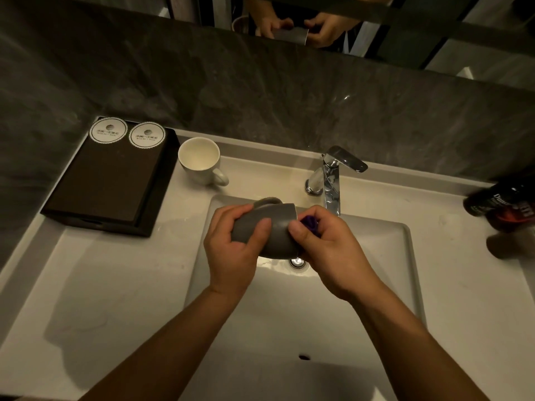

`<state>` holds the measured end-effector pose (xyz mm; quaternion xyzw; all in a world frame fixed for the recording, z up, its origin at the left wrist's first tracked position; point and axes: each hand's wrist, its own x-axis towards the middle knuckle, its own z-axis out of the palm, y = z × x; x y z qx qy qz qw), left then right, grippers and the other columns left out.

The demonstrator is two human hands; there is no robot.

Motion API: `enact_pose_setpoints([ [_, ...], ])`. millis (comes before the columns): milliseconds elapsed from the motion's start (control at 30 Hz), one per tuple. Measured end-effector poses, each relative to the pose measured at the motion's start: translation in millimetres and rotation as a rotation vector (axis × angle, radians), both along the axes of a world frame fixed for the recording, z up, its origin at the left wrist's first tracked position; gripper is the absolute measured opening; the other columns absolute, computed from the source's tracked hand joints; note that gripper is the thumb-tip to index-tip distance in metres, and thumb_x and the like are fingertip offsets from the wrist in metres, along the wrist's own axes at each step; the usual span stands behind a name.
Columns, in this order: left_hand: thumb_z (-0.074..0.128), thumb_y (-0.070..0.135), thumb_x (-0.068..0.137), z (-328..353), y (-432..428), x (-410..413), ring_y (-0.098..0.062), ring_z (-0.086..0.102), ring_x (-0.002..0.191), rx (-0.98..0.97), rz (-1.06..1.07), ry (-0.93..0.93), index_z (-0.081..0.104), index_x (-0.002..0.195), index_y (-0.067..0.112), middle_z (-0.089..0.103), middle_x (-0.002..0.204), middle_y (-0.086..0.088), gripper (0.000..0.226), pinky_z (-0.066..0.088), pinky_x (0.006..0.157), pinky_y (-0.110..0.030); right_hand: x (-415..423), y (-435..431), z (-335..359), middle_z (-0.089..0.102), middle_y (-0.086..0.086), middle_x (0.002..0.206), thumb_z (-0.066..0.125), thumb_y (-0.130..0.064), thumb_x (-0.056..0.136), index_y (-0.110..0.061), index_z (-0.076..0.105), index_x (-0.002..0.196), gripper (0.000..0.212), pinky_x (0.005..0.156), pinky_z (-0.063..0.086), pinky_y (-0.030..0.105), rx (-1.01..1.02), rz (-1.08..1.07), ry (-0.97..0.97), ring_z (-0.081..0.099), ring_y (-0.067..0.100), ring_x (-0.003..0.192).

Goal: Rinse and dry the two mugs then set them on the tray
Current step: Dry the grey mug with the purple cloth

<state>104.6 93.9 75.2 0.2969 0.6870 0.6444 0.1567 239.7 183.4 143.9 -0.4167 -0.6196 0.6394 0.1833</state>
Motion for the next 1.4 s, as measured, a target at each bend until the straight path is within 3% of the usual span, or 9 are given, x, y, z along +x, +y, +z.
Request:
enact_pose_setpoints([
  [200,0.072,0.043,0.082,-1,-2,-8,0.003,0.053,0.115,0.025,-0.111,0.141,0.058,0.124,0.021,0.044,0.13,-0.005,0.05,0.054,0.088,-0.018,-1,1,-2,0.068,0.009,0.094,0.066,-0.019,0.098,-0.012,0.062,0.097,0.008,0.072,0.057,0.026,-0.141,-0.08,0.103,0.067,0.017,0.084],
  [400,0.044,0.09,0.079,25,14,-44,-0.026,0.08,0.09,-0.387,-0.339,-0.975,0.066,0.125,0.025,0.077,0.119,-0.011,0.082,0.063,0.057,-0.042,10,-3,-4,0.065,-0.021,0.093,0.068,-0.026,0.097,-0.047,0.052,0.093,0.026,0.067,0.048,0.011,0.386,0.21,-0.169,0.061,-0.003,0.089],
  [467,0.045,0.086,0.084,29,17,-55,-0.031,0.079,0.083,-0.554,-0.4,-1.087,0.071,0.119,0.02,0.081,0.104,-0.013,0.079,0.063,0.057,-0.046,13,-6,-5,0.064,-0.022,0.092,0.067,-0.03,0.096,-0.046,0.048,0.095,0.025,0.066,0.049,0.015,0.501,0.354,-0.205,0.061,-0.001,0.091],
  [767,0.045,0.064,0.099,23,30,-21,-0.028,0.076,0.074,-0.372,0.053,-0.665,0.072,0.086,0.025,0.075,0.089,-0.005,0.049,0.06,0.047,-0.038,5,-4,-3,0.063,-0.03,0.091,0.063,-0.028,0.1,-0.041,0.058,0.09,0.017,0.066,0.047,0.007,0.298,0.171,-0.177,0.061,-0.004,0.088],
  [867,0.044,0.056,0.103,21,25,-14,-0.014,0.073,0.072,-0.255,0.104,-0.394,0.072,0.068,0.028,0.071,0.076,0.008,0.053,0.055,0.051,-0.016,3,0,1,0.065,-0.017,0.088,0.06,-0.026,0.101,-0.032,0.062,0.091,0.012,0.067,0.051,0.011,0.224,0.118,-0.15,0.064,-0.001,0.083],
  [967,0.04,0.051,0.1,17,19,-12,-0.002,0.07,0.076,-0.118,0.068,-0.106,0.069,0.077,0.033,0.069,0.074,0.012,0.041,0.048,0.06,-0.005,0,-2,2,0.07,0.001,0.097,0.057,-0.027,0.103,-0.017,0.065,0.1,0.014,0.073,0.061,0.026,-0.032,0.003,-0.07,0.071,0.018,0.094],
  [1100,0.04,0.018,0.1,0,14,-21,-0.018,0.069,0.083,0.088,-0.012,0.418,0.074,0.099,-0.002,0.075,0.089,-0.016,0.039,0.052,0.078,-0.011,-8,-3,14,0.077,0.017,0.108,0.05,-0.022,0.106,-0.003,0.068,0.118,0.028,0.08,0.064,0.035,-0.46,-0.145,0.218,0.076,0.025,0.099],
  [1267,0.034,0.033,0.101,5,15,-26,-0.027,0.069,0.089,0.099,-0.125,0.391,0.071,0.104,-0.005,0.071,0.097,-0.022,0.053,0.057,0.074,-0.028,-6,-3,20,0.08,0.013,0.101,0.054,-0.014,0.104,-0.005,0.067,0.111,0.018,0.072,0.061,0.024,-0.516,-0.17,0.289,0.078,0.022,0.093],
  [1400,0.041,0.05,0.089,22,12,-34,-0.009,0.067,0.1,-0.054,-0.441,-0.112,0.066,0.11,0.027,0.069,0.107,0.006,0.039,0.058,0.079,-0.023,6,-6,8,0.072,-0.008,0.091,0.063,-0.025,0.1,-0.024,0.061,0.101,0.003,0.066,0.054,0.013,0.078,-0.025,-0.123,0.07,0.004,0.087],
])
